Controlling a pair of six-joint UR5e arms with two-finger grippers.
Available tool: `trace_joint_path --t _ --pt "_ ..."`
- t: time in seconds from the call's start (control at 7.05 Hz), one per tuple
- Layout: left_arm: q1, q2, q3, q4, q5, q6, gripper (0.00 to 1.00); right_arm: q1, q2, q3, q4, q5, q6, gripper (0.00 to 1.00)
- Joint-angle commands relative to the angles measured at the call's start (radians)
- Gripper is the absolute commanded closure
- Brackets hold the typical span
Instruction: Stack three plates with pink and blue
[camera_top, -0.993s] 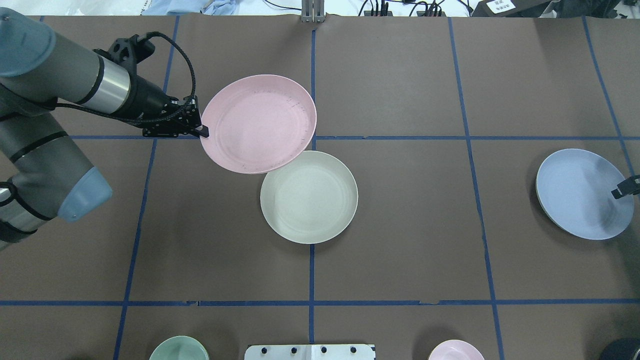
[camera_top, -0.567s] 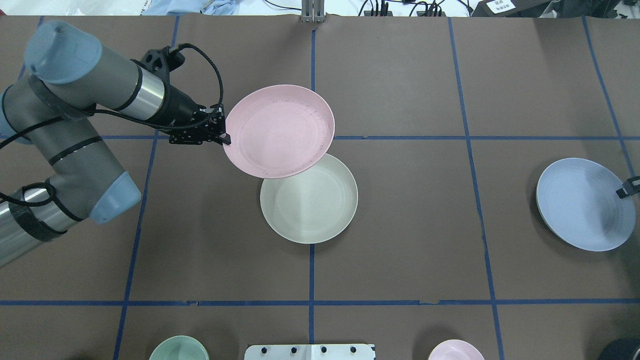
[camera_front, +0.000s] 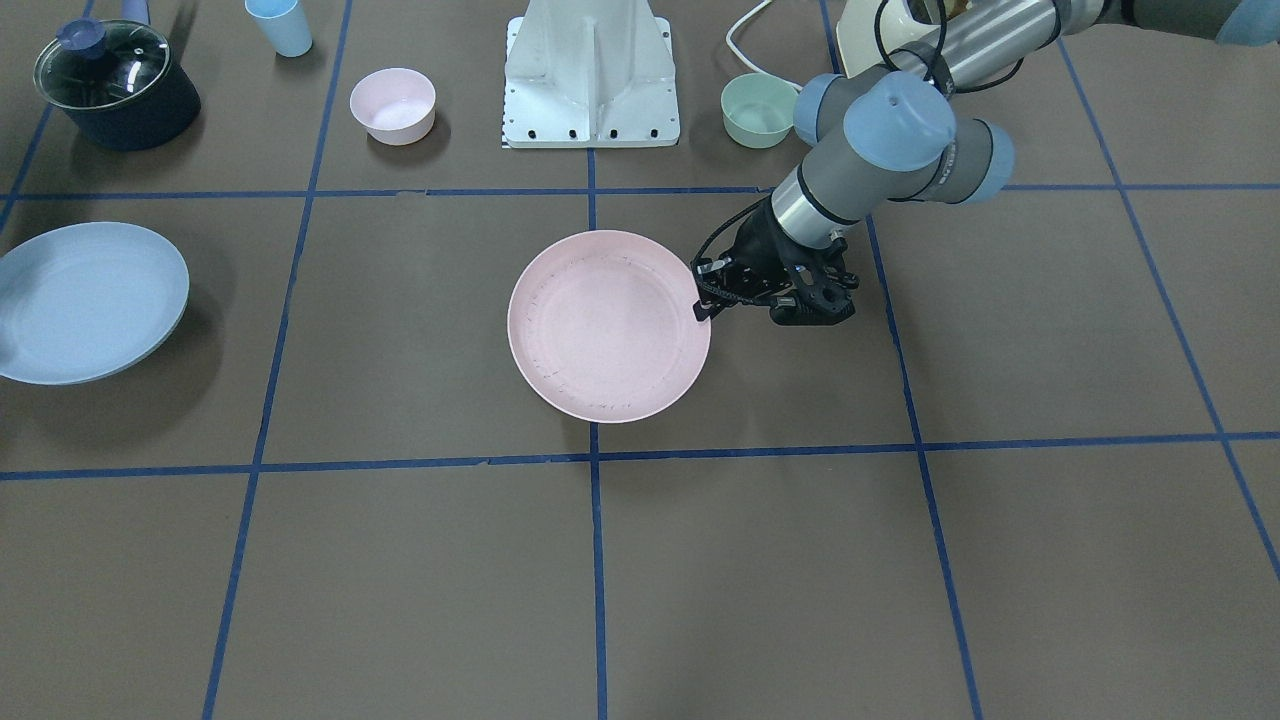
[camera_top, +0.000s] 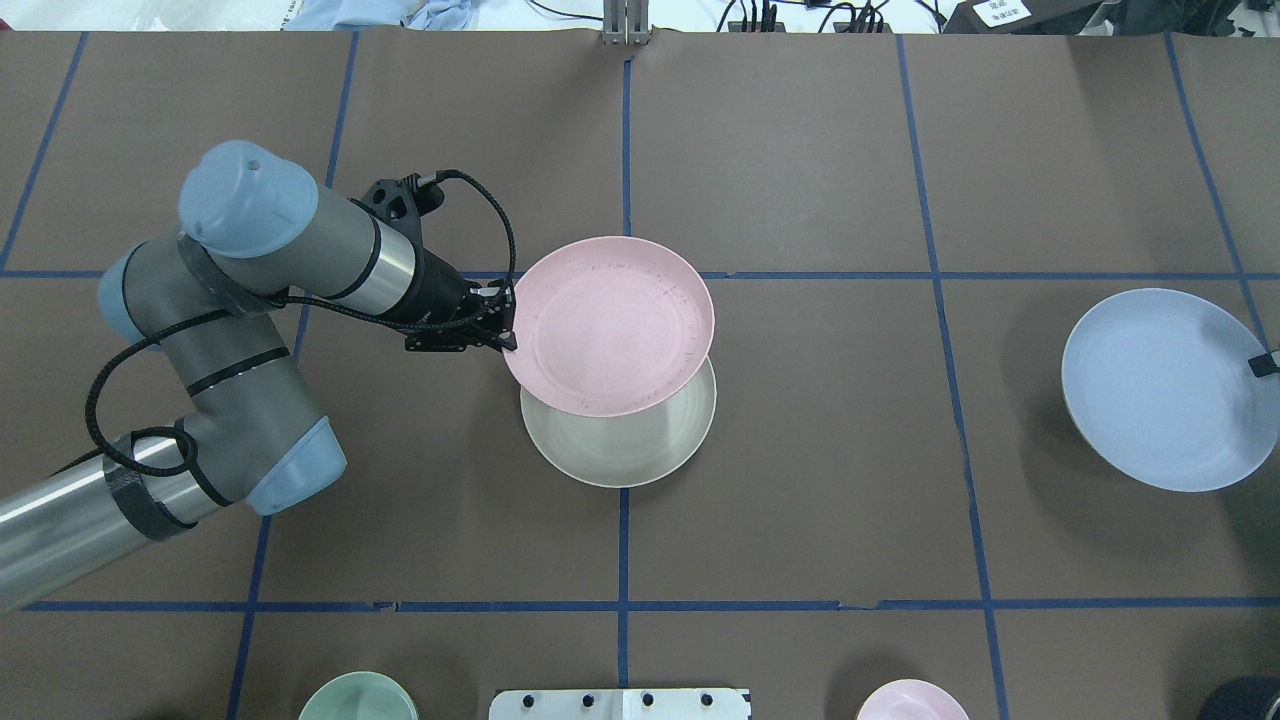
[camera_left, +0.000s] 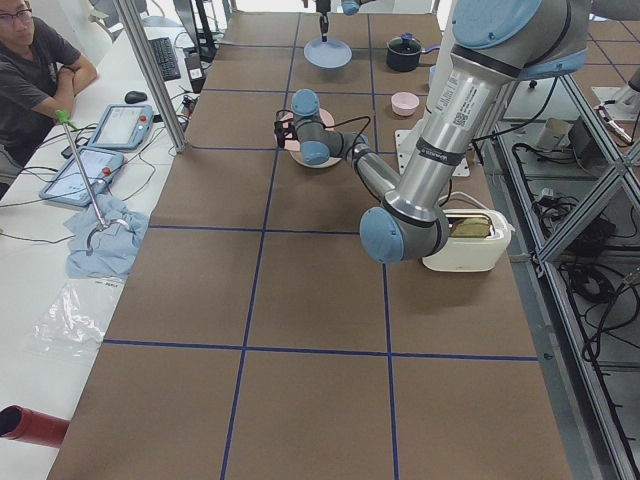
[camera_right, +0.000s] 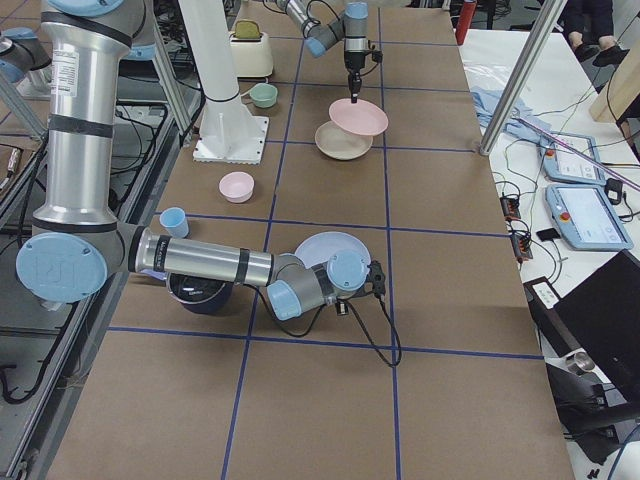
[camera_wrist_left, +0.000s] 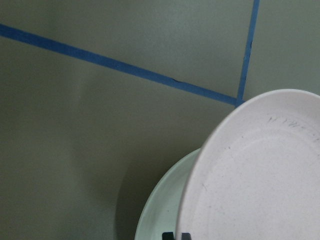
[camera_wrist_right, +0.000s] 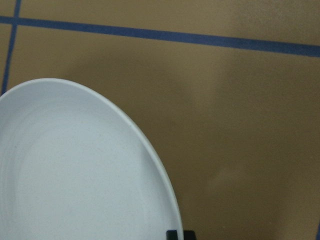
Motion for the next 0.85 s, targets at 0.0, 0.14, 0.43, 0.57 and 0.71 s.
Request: trace_joint_path --t 0.0,0.14,0.43,0.57,0.71 --pt "0.061 0.002 0.006 0.000 0.060 -0.009 1.00 0.052 0.007 0.017 0.003 0.080 0.048 1.00" --pt "0.085 0.007 0.007 0.000 0.076 -0.009 1.00 0.064 0.007 0.045 0.003 0.097 0.053 1.00" --pt "0.090 0.013 0.007 0.000 0.077 -0.009 0.99 0.068 0.009 0.082 0.003 0.103 0.108 1.00" --pt "0.090 0.014 0.007 0.000 0.079 -0.003 0.30 0.068 0.009 0.115 0.003 0.103 0.165 1.00" --pt "0.089 0.017 0.003 0.001 0.080 0.000 0.01 0.068 0.015 0.145 0.003 0.102 0.194 1.00"
